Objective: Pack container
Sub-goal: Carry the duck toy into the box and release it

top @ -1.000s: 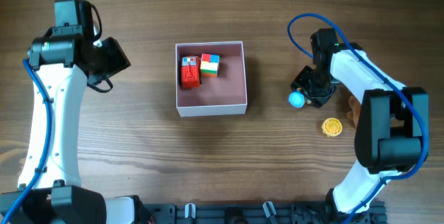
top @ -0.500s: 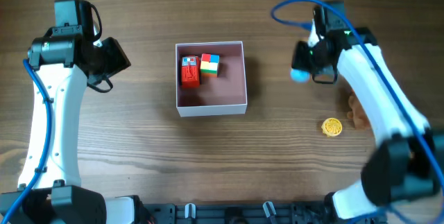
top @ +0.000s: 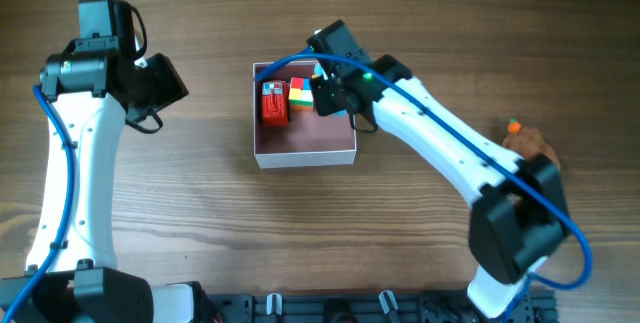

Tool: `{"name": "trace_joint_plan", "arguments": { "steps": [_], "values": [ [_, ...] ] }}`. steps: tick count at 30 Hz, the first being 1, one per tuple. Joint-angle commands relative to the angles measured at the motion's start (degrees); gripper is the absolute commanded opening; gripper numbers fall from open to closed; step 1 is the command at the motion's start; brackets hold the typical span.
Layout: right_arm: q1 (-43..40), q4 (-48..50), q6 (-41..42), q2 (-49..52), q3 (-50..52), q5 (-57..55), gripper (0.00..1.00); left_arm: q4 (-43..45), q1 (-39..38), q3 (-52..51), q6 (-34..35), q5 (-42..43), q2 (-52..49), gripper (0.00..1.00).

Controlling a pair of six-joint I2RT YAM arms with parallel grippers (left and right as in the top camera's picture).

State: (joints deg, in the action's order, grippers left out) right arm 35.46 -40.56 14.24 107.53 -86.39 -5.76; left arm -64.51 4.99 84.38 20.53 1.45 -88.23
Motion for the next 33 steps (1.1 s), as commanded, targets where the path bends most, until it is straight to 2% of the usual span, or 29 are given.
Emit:
{"name": "trace_joint_plan", "arguments": {
  "steps": [1, 3, 5, 8, 12, 22, 25, 27, 28, 29, 30, 31, 32, 33],
  "values": [
    [-0.3, 0.9, 2.7, 4.4, 0.0, 2.7, 0.06, 0.0, 0.4, -0.5, 0.7, 0.7, -0.2, 0.56],
    [-0.5, 0.9, 3.8, 5.8, 0.1, 3.1, 0.11, 0.0, 0.4, -0.5, 0.7, 0.7, -0.2, 0.56],
    [-1.1, 0.9, 4.2, 7.1, 0.1, 4.7, 0.38, 0.0, 0.4, -0.5, 0.7, 0.7, -0.2, 0.56],
    [-2.1, 0.6, 4.4, 7.3, 0.2, 4.8, 0.53, 0.0, 0.4, -0.5, 0.7, 0.7, -0.2, 0.56],
    [-2.4, 0.7, 4.3, 7.3, 0.2, 4.8, 0.61, 0.0, 0.4, -0.5, 0.7, 0.7, -0.2, 0.56],
    [-2.4, -0.9, 4.2, 6.6, 0.1, 4.7, 0.62, 0.0, 0.4, -0.5, 0.7, 0.7, -0.2, 0.56],
    [-2.6, -3.3, 4.2, 1.2, -0.6, 1.9, 0.62, -0.1, 0.4, -0.5, 0.7, 0.7, -0.2, 0.56],
    [-4.5, -8.1, 4.4, -7.3, -3.4, -1.2, 0.67, -0.1, 0.4, -0.5, 0.7, 0.7, -0.2, 0.56],
    [-6.8, -11.3, 6.3, -12.2, -4.8, -3.3, 0.84, -0.1, 0.4, -0.5, 0.7, 0.7, -0.2, 0.57],
    [-9.0, -13.4, 7.8, -15.0, -5.6, -4.0, 0.92, -0.1, 0.4, -0.5, 0.7, 0.7, -0.2, 0.6],
    [-13.7, -16.7, 8.9, -19.3, -6.2, -3.2, 0.93, -0.2, 0.4, -0.5, 0.7, 0.7, -0.2, 0.61],
    [-18.5, -19.7, 9.6, -22.2, -6.2, -2.3, 0.99, -0.5, 0.4, -0.5, 0.7, 0.7, -0.2, 0.64],
    [-24.3, -23.7, 9.6, -24.3, -6.2, -1.2, 1.0, -0.9, 0.4, -0.5, 0.7, 0.7, -0.2, 0.67],
    [-31.6, -28.3, 5.6, -25.3, -6.2, 1.1, 1.0, -1.1, 0.4, -0.5, 0.7, 0.7, -0.2, 0.69]
  ]
}}
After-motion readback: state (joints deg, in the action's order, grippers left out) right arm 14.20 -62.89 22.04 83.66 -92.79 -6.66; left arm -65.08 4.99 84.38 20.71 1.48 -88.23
